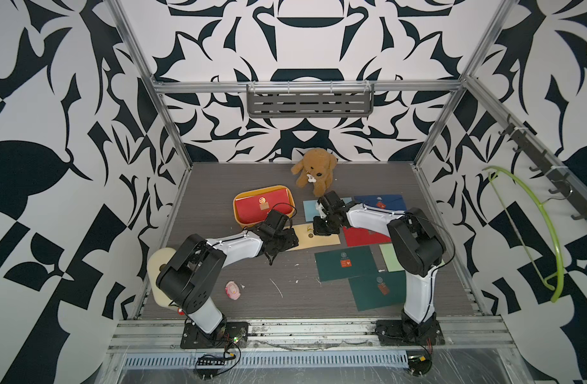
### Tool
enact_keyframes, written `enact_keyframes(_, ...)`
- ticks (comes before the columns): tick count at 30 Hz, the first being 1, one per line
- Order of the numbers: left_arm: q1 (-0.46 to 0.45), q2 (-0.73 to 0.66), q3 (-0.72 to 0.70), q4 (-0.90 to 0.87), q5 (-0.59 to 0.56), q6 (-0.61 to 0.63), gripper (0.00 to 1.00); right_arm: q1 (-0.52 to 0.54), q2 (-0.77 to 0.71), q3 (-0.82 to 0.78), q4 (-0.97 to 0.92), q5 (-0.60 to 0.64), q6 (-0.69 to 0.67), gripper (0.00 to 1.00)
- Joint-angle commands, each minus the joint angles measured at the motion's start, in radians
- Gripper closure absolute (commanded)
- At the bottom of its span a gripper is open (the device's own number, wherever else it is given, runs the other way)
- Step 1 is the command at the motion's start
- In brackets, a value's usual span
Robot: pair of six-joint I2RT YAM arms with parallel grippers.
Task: Put the sealed envelopes into the storage box
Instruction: Pick up the envelope from the center of the board.
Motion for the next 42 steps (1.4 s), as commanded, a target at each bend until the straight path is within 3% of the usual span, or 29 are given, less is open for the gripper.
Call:
enact_keyframes(1, 0.003, 0.045, -0.067, -0.062, 0.024, 0.0, 0.26, 0.0, 0.018, -0.04, -0.047, -0.02, -0.015, 1.0)
enact_keyframes(7, 0.013, 0.013, -0.07, -0.056, 0.036, 0.017, 0.26, 0.0, 0.022, -0.039, -0.055, -0.031, -0.019, 1.0)
enact_keyframes(19, 0.078, -0.059, -0.093, 0.03, 0.2, 0.092, 0.28, -0.001, 0.042, -0.042, -0.046, -0.063, -0.012, 1.0)
enact_keyframes(29, 0.119, -0.118, -0.125, 0.049, 0.257, 0.113, 0.3, -0.001, 0.057, -0.044, -0.025, -0.091, -0.003, 1.0)
enact_keyframes(36, 0.12, -0.088, -0.078, -0.123, 0.142, 0.117, 0.29, -0.001, 0.056, -0.045, -0.026, -0.093, -0.006, 1.0)
enact_keyframes(42, 0.119, -0.048, -0.101, -0.07, 0.159, 0.105, 0.28, -0.002, 0.056, -0.042, -0.023, -0.114, -0.005, 1.0)
